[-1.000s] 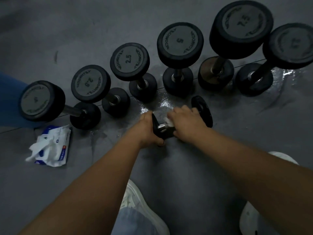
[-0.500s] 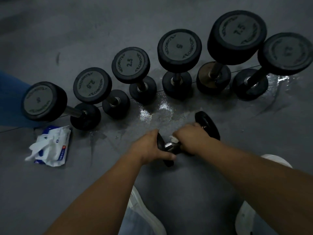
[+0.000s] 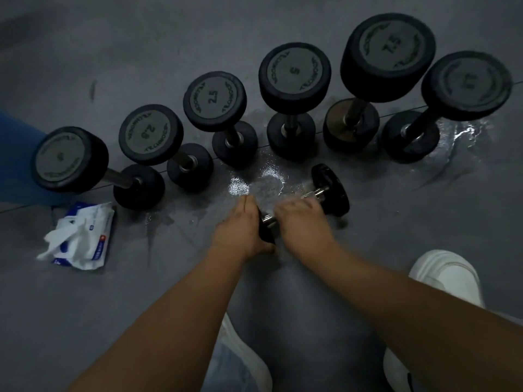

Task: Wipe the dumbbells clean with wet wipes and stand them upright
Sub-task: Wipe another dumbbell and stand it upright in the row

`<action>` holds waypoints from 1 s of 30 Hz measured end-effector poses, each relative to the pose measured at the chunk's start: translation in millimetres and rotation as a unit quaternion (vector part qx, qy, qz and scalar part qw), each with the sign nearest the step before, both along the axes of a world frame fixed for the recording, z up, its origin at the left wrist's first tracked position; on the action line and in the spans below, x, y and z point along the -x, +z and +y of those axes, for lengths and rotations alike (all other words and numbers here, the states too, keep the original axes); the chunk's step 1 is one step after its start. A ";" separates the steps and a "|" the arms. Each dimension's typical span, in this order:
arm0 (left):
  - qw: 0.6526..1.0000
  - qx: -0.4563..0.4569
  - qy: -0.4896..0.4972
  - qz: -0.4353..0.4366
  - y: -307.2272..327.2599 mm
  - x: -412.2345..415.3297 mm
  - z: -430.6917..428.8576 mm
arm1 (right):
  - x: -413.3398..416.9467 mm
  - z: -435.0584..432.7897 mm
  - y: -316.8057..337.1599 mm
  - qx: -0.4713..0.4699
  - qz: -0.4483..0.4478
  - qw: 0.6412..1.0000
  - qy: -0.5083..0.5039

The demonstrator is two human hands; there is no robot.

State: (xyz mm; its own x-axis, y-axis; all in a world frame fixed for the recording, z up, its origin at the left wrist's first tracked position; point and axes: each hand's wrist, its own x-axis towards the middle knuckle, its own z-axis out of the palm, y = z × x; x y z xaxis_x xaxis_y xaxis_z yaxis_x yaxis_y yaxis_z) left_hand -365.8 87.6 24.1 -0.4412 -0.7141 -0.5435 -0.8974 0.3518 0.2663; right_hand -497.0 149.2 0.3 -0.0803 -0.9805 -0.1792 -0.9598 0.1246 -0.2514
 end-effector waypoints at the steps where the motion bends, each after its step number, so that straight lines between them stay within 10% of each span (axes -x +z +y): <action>1: 1.000 -0.008 0.002 0.003 -1.3 -0.2 -5.2 | -2.1 -2.8 0.5 0.005 -0.012 1.000 0.024; 5: 1.000 -0.023 0.009 0.010 -3.0 -1.0 -12.9 | 12.9 -6.3 -1.3 0.001 -0.011 0.995 -0.100; 9: 0.999 -0.031 0.014 0.019 -5.4 -1.0 -11.7 | 7.0 -8.5 -0.8 -0.019 -0.015 0.997 0.068; 12: 0.999 -0.033 0.015 0.022 -3.9 -2.1 -12.1 | 17.9 -10.4 1.7 -0.027 0.006 0.999 -0.046; 16: 0.999 -0.038 0.018 0.028 -2.4 -0.9 -11.3 | -0.5 -12.1 -0.3 -0.046 -0.012 0.995 0.087; 20: 0.999 -0.040 0.022 0.025 -1.5 -1.5 -13.3 | 22.6 -16.0 3.3 -0.064 0.019 0.997 -0.026; 30: 1.000 -0.023 -0.010 0.008 2.1 -0.5 -21.9 | 20.7 -22.1 -6.3 -0.095 0.056 0.990 0.084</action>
